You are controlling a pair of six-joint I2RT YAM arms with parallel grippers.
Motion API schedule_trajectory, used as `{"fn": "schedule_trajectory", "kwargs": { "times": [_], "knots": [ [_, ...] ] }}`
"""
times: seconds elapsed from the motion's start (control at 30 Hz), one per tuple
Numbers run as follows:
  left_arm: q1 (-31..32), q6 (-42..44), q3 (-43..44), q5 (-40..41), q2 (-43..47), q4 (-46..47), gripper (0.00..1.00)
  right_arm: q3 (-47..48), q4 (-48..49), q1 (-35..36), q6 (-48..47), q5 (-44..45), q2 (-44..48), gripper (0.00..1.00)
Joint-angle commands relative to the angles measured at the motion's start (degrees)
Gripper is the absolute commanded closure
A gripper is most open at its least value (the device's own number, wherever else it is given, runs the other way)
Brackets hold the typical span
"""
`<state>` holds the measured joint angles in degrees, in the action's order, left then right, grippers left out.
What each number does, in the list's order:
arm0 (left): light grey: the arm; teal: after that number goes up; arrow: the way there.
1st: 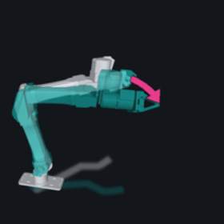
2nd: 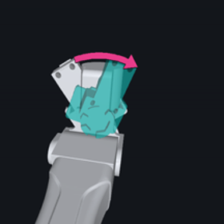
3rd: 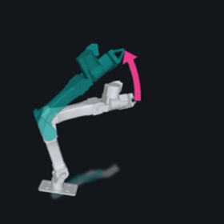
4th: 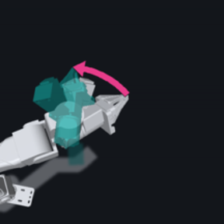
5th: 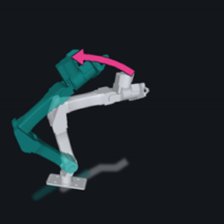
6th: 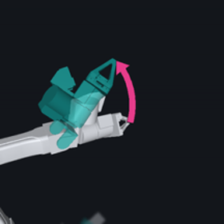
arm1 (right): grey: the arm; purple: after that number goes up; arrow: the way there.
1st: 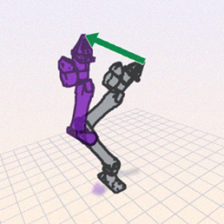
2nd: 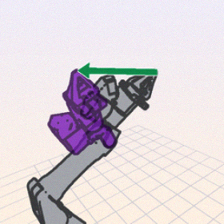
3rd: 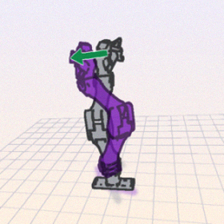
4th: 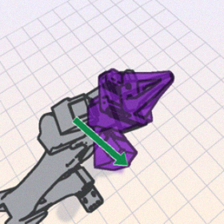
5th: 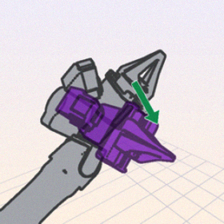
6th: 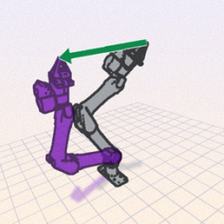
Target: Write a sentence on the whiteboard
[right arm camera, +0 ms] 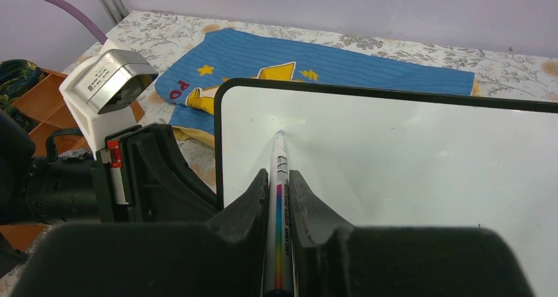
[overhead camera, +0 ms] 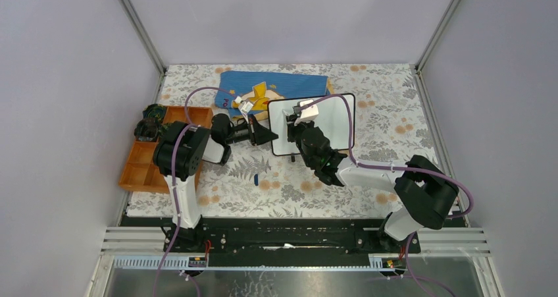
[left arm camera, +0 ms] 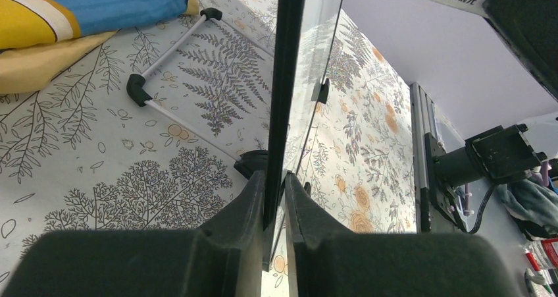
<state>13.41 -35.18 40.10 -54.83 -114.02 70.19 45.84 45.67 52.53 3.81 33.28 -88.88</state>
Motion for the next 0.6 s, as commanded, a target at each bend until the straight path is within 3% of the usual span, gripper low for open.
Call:
{"fn": "schedule_trajectory", "kwargs": {
  "times": [0.0, 0.57],
  "knots": [
    [0.71, 2.12, -0.74, 1.06, 0.2, -4.78, 1.0, 0.93, 1.28, -0.51, 1.07, -0.31, -0.11, 1.0],
    [0.74, 2.48, -0.56, 1.21, 0.43, -5.5, 1.0, -4.54, 0.09, -0.5, 3.4, -0.29, 2.49, 1.0]
  ]
}}
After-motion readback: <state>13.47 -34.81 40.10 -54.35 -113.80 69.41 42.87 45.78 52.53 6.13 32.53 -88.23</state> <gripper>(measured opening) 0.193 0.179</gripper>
